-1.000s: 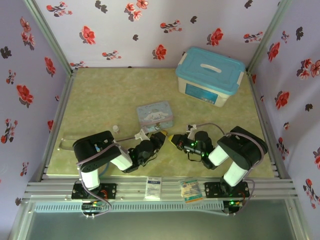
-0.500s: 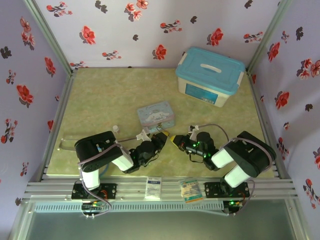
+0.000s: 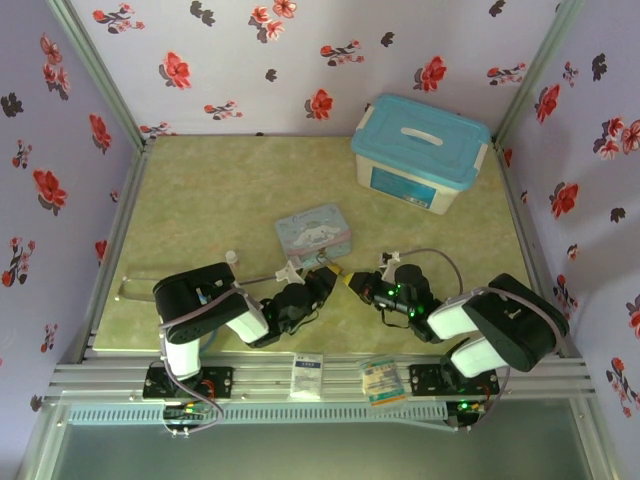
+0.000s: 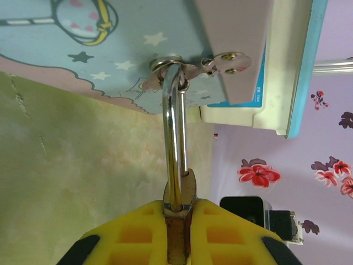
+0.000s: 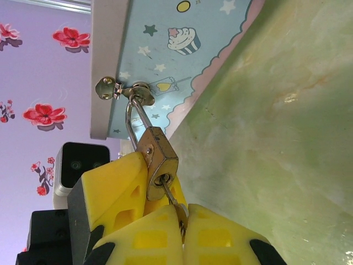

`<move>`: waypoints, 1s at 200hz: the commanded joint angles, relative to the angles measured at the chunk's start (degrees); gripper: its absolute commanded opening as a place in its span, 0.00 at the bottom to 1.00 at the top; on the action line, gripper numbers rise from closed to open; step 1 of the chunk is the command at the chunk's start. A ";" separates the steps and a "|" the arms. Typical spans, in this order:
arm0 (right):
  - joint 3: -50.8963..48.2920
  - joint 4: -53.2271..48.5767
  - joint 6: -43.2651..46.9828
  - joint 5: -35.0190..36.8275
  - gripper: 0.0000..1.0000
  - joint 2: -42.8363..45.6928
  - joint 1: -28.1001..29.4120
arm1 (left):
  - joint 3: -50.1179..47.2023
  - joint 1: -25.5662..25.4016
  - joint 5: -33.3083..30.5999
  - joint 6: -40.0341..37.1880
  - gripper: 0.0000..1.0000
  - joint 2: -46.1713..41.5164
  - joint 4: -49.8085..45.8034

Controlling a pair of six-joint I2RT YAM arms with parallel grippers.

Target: Unlock the padlock with the key

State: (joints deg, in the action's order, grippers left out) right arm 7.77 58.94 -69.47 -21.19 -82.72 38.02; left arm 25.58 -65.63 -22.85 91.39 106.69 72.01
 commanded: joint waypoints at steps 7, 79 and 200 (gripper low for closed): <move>1.08 1.66 1.98 0.68 0.00 2.72 0.71 | 1.22 -1.48 3.36 -0.17 0.00 0.53 3.34; 3.81 15.04 -1.98 -3.22 0.00 -6.28 0.63 | 4.29 -3.43 4.88 0.14 0.00 2.28 3.40; -0.05 15.73 -7.86 0.48 0.00 -13.69 -0.40 | 1.06 -2.51 0.87 -0.56 0.00 0.80 3.31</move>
State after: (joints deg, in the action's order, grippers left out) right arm 9.80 69.87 -75.66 -24.29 -95.81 37.04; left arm 26.65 -65.95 -27.75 91.59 108.79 69.76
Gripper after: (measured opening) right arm 0.064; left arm 0.124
